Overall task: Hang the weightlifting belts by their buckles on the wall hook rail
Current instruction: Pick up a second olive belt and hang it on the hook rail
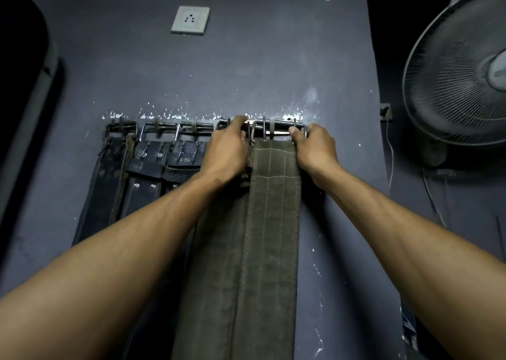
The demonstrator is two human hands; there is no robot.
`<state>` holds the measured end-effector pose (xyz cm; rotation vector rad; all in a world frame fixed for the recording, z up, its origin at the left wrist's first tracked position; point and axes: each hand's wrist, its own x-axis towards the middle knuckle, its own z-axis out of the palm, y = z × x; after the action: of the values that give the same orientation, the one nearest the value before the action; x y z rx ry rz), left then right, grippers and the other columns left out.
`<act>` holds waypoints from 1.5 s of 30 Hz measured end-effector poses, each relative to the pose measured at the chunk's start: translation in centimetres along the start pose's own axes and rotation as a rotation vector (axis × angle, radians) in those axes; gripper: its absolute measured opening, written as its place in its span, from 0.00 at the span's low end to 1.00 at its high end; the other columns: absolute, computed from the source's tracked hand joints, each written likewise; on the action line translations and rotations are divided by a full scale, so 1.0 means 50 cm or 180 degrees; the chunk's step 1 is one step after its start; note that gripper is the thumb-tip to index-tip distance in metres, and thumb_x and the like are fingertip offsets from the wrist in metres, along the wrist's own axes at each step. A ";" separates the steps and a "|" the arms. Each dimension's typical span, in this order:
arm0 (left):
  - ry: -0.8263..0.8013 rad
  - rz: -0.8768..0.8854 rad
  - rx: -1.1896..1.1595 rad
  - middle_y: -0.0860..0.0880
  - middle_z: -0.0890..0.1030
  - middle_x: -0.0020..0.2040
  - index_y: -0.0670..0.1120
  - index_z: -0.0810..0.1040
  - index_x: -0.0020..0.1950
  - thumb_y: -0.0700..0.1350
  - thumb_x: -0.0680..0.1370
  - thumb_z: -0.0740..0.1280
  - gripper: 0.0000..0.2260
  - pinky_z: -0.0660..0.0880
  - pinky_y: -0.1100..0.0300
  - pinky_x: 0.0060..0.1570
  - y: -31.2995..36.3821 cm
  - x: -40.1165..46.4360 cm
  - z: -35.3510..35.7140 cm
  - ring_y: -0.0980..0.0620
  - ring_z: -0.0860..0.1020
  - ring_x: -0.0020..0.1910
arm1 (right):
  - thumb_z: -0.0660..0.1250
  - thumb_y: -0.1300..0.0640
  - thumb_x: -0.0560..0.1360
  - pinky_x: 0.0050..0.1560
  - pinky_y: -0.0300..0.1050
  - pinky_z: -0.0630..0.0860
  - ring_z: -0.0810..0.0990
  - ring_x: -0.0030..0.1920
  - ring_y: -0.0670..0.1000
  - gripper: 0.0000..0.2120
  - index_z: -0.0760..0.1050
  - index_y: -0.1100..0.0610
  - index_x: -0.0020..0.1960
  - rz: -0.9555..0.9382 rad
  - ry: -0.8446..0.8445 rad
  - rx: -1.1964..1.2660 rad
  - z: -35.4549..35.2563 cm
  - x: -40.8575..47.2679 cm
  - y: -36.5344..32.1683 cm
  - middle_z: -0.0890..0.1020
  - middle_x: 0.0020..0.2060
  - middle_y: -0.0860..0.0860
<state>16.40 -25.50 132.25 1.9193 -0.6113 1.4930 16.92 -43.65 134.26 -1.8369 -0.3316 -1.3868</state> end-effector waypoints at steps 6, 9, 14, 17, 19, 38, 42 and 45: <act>-0.0112 0.0487 0.1608 0.35 0.81 0.45 0.40 0.77 0.47 0.34 0.73 0.64 0.06 0.70 0.51 0.38 0.027 0.068 -0.022 0.37 0.76 0.39 | 0.61 0.46 0.85 0.32 0.42 0.63 0.68 0.36 0.45 0.15 0.70 0.57 0.48 -0.0051 0.0080 -0.0071 -0.001 0.008 0.002 0.76 0.44 0.52; -0.0331 0.0935 0.2380 0.34 0.80 0.47 0.38 0.79 0.50 0.33 0.72 0.70 0.08 0.68 0.50 0.39 0.041 0.076 -0.040 0.33 0.80 0.47 | 0.62 0.45 0.84 0.33 0.42 0.63 0.69 0.36 0.47 0.16 0.70 0.57 0.47 -0.0097 0.0172 -0.0038 -0.005 0.018 0.004 0.76 0.44 0.52; -0.0608 0.1340 0.3085 0.35 0.83 0.51 0.38 0.79 0.56 0.38 0.76 0.71 0.10 0.70 0.50 0.38 0.022 0.094 -0.062 0.33 0.82 0.51 | 0.64 0.46 0.83 0.35 0.47 0.63 0.69 0.41 0.53 0.16 0.68 0.56 0.44 -0.0166 0.0077 0.0132 0.003 0.033 0.003 0.75 0.41 0.53; -0.0555 0.1375 0.3098 0.36 0.82 0.51 0.38 0.79 0.56 0.39 0.77 0.70 0.09 0.69 0.50 0.37 0.020 0.096 -0.067 0.33 0.82 0.51 | 0.64 0.45 0.83 0.35 0.48 0.63 0.68 0.40 0.53 0.18 0.67 0.55 0.42 -0.0151 0.0007 0.0084 0.010 0.037 -0.005 0.73 0.39 0.52; -0.0559 0.1283 0.2929 0.35 0.82 0.50 0.38 0.79 0.55 0.37 0.76 0.70 0.08 0.69 0.49 0.38 0.026 0.090 -0.066 0.33 0.82 0.50 | 0.64 0.45 0.83 0.33 0.47 0.62 0.67 0.38 0.53 0.19 0.65 0.55 0.40 -0.0154 0.0003 -0.0005 0.012 0.038 -0.007 0.73 0.38 0.51; 0.0260 -0.0079 -0.0322 0.45 0.85 0.59 0.46 0.77 0.70 0.48 0.81 0.69 0.18 0.71 0.65 0.55 -0.014 -0.119 0.031 0.45 0.82 0.59 | 0.70 0.37 0.74 0.47 0.48 0.78 0.82 0.44 0.49 0.17 0.76 0.51 0.46 0.0432 -0.0064 0.1140 0.030 -0.078 0.033 0.84 0.44 0.49; 0.0040 0.0111 -0.0271 0.39 0.76 0.71 0.38 0.64 0.79 0.42 0.81 0.69 0.29 0.62 0.64 0.70 -0.013 -0.167 0.041 0.43 0.73 0.71 | 0.71 0.46 0.79 0.53 0.50 0.84 0.89 0.51 0.53 0.15 0.83 0.57 0.56 0.0664 -0.0644 0.1826 0.032 -0.150 0.056 0.89 0.50 0.52; -0.0113 0.0334 -0.0190 0.39 0.60 0.81 0.36 0.55 0.82 0.40 0.81 0.67 0.33 0.52 0.55 0.81 -0.021 -0.224 0.062 0.44 0.58 0.81 | 0.72 0.51 0.80 0.52 0.51 0.86 0.88 0.55 0.58 0.15 0.82 0.64 0.55 0.0847 -0.0764 0.1978 0.022 -0.197 0.062 0.89 0.52 0.58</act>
<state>16.39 -27.15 120.73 1.8974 -0.7746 1.4903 16.00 -42.47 124.01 -1.4542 -0.5486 -0.7638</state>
